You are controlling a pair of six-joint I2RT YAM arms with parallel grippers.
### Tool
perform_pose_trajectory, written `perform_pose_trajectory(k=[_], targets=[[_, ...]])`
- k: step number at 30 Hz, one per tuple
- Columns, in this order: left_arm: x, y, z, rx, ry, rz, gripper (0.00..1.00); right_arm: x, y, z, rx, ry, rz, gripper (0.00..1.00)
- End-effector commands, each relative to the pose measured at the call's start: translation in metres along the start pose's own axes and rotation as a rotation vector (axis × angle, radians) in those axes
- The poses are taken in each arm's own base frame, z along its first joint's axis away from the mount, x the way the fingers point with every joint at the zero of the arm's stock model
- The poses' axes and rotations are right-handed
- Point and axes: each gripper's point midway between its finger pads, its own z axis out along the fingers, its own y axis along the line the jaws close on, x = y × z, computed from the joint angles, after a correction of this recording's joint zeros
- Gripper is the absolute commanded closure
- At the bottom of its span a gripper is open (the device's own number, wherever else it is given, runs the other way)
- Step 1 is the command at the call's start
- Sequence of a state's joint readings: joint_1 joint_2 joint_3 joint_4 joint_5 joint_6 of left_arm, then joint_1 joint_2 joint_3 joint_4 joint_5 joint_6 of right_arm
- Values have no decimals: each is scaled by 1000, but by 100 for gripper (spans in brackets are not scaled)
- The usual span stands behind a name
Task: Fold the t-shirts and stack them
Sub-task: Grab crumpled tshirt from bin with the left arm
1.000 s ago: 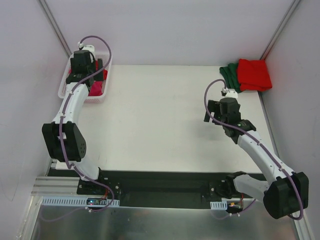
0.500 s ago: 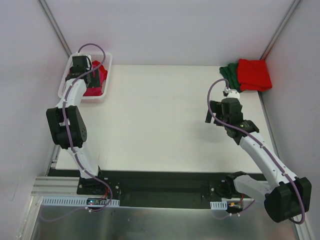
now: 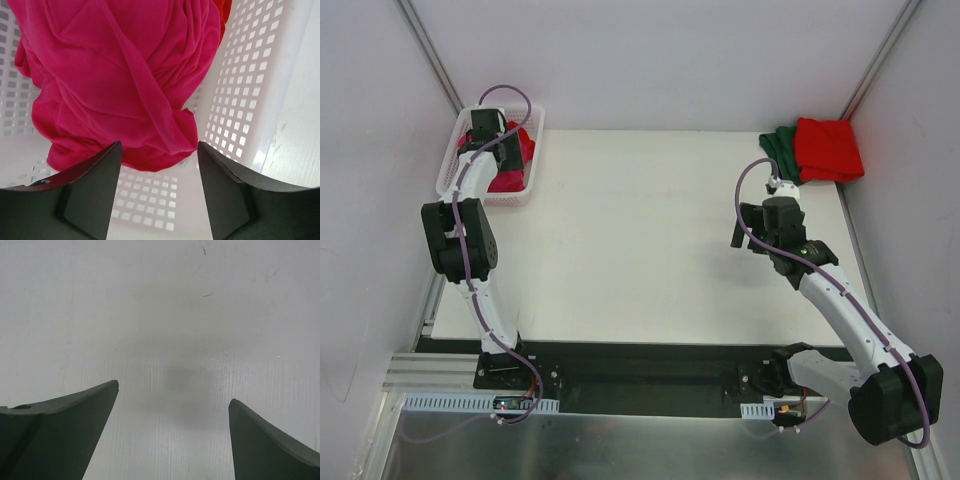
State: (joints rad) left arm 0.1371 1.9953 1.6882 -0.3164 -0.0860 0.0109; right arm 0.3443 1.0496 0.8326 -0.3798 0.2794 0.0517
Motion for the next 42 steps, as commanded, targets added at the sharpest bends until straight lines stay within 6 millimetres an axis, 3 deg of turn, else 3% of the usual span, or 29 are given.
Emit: perform_pose_trajectory(k=[1, 10, 16, 23, 26, 29, 32, 36, 42], targets=[[-23, -3, 6, -6, -58, -25, 39, -15, 1, -12, -3, -45, 21, 4], [-25, 6, 26, -63, -61, 4, 44, -19, 0, -11, 4, -36, -3, 4], [-19, 10, 41, -86, -49, 14, 53, -21, 1, -11, 6, -26, -26, 4], [-12, 13, 52, -106, -36, 14, 55, -20, 2, -14, -1, -23, -20, 4], [-10, 13, 55, -110, -31, 12, 62, -19, 1, -15, 0, -15, -21, 4], [-9, 11, 56, -106, -29, 6, 82, -19, -1, -16, 7, -19, -24, 4], [-13, 12, 52, -102, -39, -3, 99, -19, -2, -17, 10, -19, -25, 4], [-27, 10, 38, -87, -76, -17, 100, -15, -1, -15, 6, -9, -20, 4], [-74, 10, -23, -66, -207, -30, 100, -8, 3, -9, -15, 4, -5, 4]])
